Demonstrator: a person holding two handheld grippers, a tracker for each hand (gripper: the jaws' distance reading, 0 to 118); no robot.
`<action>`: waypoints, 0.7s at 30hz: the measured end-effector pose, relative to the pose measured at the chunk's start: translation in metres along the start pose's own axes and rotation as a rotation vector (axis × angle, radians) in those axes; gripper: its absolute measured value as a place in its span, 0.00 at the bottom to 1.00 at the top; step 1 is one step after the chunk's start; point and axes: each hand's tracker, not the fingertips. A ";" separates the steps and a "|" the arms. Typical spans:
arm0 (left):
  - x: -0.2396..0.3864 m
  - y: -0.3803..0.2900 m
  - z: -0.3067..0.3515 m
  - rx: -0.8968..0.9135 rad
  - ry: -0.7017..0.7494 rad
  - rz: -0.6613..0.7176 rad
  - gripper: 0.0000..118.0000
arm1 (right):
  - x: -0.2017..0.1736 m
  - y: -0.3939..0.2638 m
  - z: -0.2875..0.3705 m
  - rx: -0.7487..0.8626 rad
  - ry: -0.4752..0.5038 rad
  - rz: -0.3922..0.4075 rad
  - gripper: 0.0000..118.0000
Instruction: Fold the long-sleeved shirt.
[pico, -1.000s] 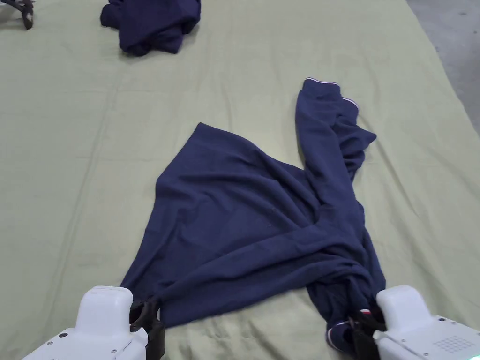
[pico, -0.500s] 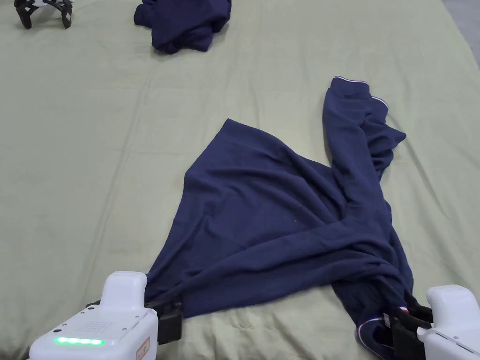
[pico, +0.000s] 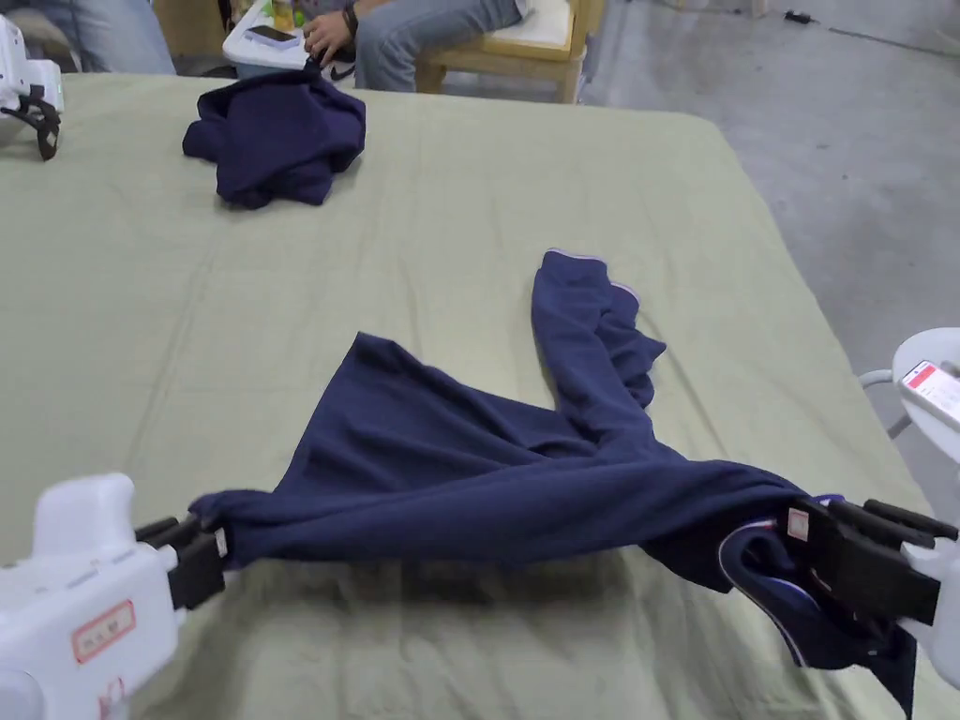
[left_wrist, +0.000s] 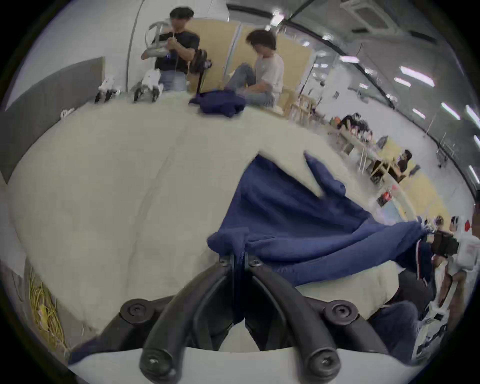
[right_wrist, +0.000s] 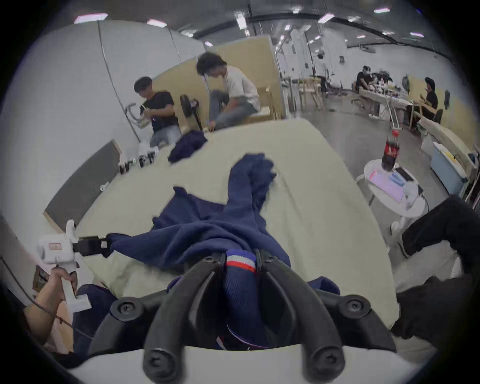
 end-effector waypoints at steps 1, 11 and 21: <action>0.003 0.022 0.009 0.034 -0.017 -0.006 0.04 | 0.001 0.013 0.004 0.019 -0.007 0.029 0.18; 0.072 0.221 0.105 0.365 -0.052 -0.170 0.04 | -0.011 0.178 0.076 0.313 0.061 0.117 0.12; 0.138 0.356 0.172 0.517 -0.055 -0.325 0.04 | -0.060 0.318 0.137 0.517 -0.008 0.210 0.12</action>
